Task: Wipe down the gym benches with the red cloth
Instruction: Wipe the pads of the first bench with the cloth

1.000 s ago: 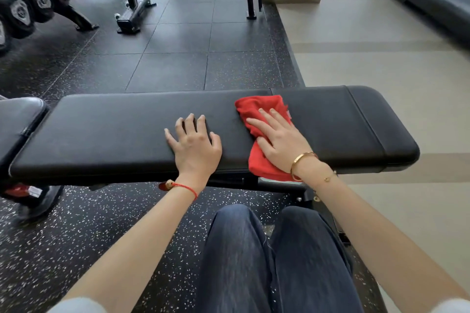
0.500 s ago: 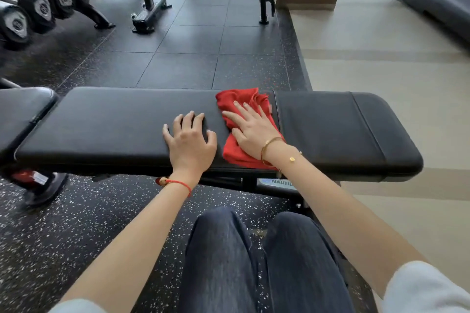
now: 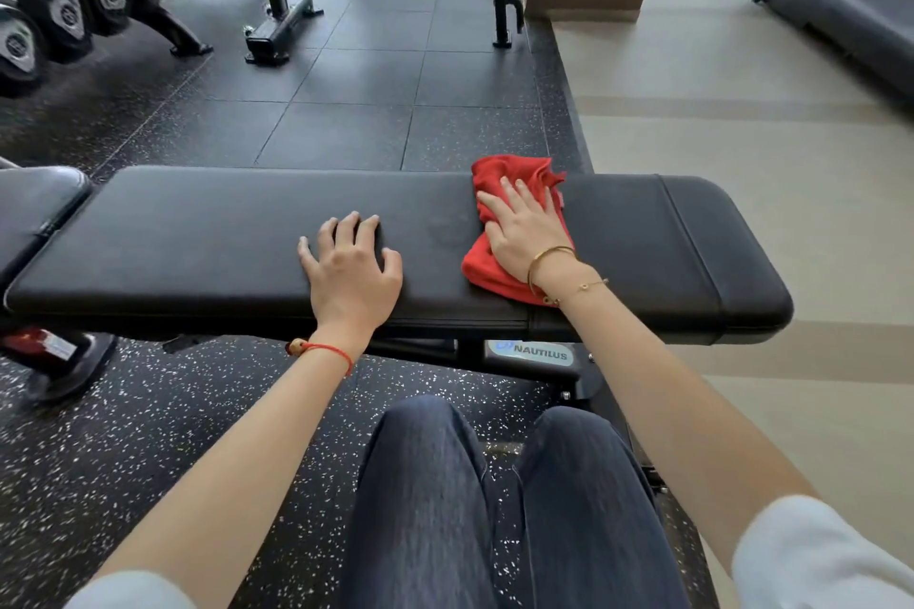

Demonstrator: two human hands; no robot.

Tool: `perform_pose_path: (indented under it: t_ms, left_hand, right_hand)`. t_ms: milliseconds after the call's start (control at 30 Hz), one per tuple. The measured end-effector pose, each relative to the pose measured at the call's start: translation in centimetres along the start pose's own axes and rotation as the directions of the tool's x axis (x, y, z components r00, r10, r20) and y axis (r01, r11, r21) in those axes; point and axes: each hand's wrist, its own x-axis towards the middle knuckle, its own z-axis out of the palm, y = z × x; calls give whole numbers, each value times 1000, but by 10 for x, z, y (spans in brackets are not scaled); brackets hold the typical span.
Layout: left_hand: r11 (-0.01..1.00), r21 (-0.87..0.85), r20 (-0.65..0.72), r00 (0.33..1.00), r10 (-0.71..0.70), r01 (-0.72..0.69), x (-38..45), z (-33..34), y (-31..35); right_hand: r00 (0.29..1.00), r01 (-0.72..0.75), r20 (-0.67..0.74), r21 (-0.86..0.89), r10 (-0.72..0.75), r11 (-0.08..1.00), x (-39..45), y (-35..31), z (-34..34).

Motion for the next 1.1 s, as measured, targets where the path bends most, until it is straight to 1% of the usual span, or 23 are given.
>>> perform_pose_path:
  t_ms: [67, 133, 200, 300, 400, 467, 567, 700, 800, 867, 933, 1033, 1100]
  left_hand:
    - [1000, 2, -12, 1000, 3, -3, 0, 0, -1]
    - [1000, 1, -17, 1000, 8, -8, 1, 1, -2]
    - [1000, -6, -16, 1000, 9, -9, 1, 1, -3]
    - [1000, -5, -6, 1000, 18, -18, 0, 2, -5]
    - [1000, 5, 7, 1000, 13, -13, 0, 2, -4]
    - [1000, 5, 14, 1000, 2, -2, 1, 2, -2]
    - [1000, -15, 7, 1000, 3, -3, 1, 0, -1]
    - [995, -45, -18, 996, 85, -86, -1, -1, 1]
    - [994, -91, -19, 998, 64, -65, 0, -5, 4]
    - [990, -132, -7, 998, 56, -56, 1, -7, 13]
    - [982, -170, -2, 997, 81, -80, 1, -6, 33]
    - [971, -199, 26, 990, 139, -131, 0, 0, 76]
    - [969, -199, 63, 985, 163, -147, -4, 8, 102]
  right_hand:
    - [998, 68, 7, -14, -68, 998, -12, -1, 2]
    - [991, 132, -21, -23, -133, 991, -34, 6, 4]
    - [987, 150, -60, -17, -150, 989, -55, 18, 5]
    - [996, 57, -76, 15, -56, 998, -63, 41, 1]
    - [993, -110, -36, 32, 111, 993, -39, 58, -5]
    - [987, -163, -7, 62, 163, 985, -19, 56, -8]
    - [994, -107, 2, 57, 107, 993, -8, 38, -7]
    - [999, 44, 1, 59, -44, 997, -40, 30, -4]
    - [998, 58, -32, 58, -57, 997, -72, 44, -7]
    - [998, 15, -54, 61, -12, 998, -85, 59, -8]
    - [996, -60, -57, 71, 64, 996, -84, 73, -10]
    - [977, -210, -28, 85, 213, 974, -54, 89, -14]
    - [962, -271, -3, 71, 272, 960, -29, 92, -18]
